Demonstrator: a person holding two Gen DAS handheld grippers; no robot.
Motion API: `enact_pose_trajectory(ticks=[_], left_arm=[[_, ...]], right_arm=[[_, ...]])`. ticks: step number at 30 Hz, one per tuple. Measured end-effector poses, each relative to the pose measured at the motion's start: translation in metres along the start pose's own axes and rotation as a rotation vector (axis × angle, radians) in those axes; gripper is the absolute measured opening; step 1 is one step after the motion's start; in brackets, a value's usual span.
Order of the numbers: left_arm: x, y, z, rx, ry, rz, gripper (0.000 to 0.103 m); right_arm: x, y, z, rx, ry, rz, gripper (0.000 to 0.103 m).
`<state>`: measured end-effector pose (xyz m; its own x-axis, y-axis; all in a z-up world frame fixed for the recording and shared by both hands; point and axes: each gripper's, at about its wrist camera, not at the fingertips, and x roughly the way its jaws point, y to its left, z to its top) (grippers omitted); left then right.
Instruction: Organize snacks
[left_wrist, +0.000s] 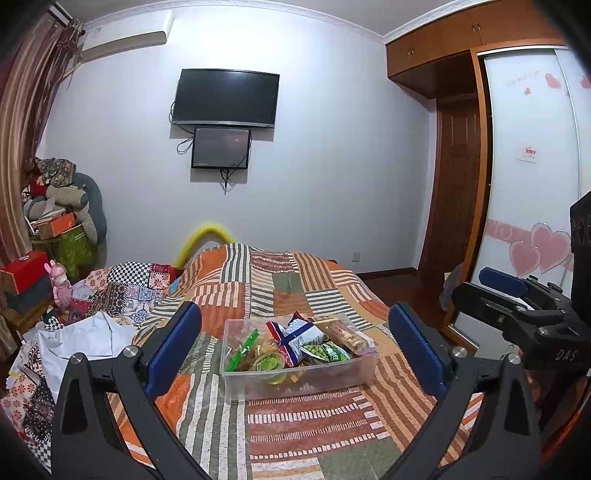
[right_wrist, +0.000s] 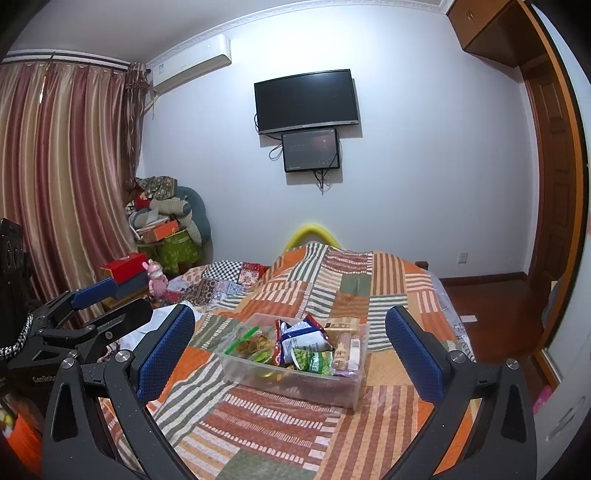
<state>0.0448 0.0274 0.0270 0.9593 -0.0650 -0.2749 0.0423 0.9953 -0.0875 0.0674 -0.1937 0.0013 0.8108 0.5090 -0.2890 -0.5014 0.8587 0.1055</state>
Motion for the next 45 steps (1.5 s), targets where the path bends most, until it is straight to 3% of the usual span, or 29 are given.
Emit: enact_pose_trajectory(ticks=[45], left_arm=[[-0.0018, -0.0056, -0.0023, 0.003, 0.007, -0.017, 0.103]], right_arm=[[-0.0032, 0.0013, -0.0024, 0.024, 0.006, -0.004, 0.103]])
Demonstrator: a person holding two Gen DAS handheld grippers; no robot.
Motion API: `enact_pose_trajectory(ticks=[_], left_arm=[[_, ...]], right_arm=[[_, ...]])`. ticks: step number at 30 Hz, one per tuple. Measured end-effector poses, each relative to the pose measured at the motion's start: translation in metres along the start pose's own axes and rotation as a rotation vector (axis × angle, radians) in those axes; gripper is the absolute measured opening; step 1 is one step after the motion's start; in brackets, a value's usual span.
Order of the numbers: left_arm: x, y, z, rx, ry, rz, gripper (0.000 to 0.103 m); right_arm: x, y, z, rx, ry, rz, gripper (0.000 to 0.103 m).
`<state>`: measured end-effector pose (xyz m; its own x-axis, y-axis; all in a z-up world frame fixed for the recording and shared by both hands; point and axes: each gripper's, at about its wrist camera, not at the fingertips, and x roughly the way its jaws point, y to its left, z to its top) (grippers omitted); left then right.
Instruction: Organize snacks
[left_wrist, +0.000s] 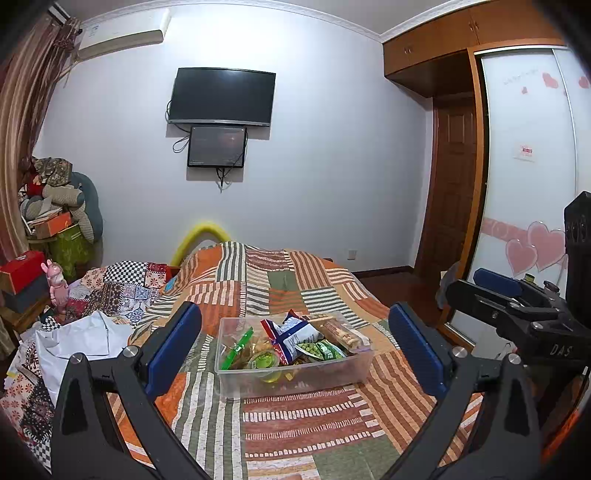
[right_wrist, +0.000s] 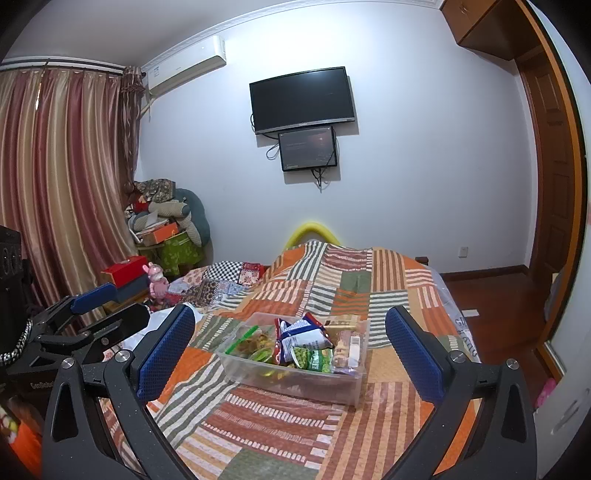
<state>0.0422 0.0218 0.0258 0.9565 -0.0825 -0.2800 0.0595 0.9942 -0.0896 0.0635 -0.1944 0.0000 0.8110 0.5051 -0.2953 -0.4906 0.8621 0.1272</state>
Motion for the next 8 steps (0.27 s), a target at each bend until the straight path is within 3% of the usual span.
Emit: enact_pose_trajectory(ticks=[8], left_arm=[[-0.0003, -0.0008, -0.0004, 0.005, 0.002, -0.002, 0.103]], right_arm=[[0.0000, -0.0006, -0.0002, 0.002, 0.001, 0.000, 0.103]])
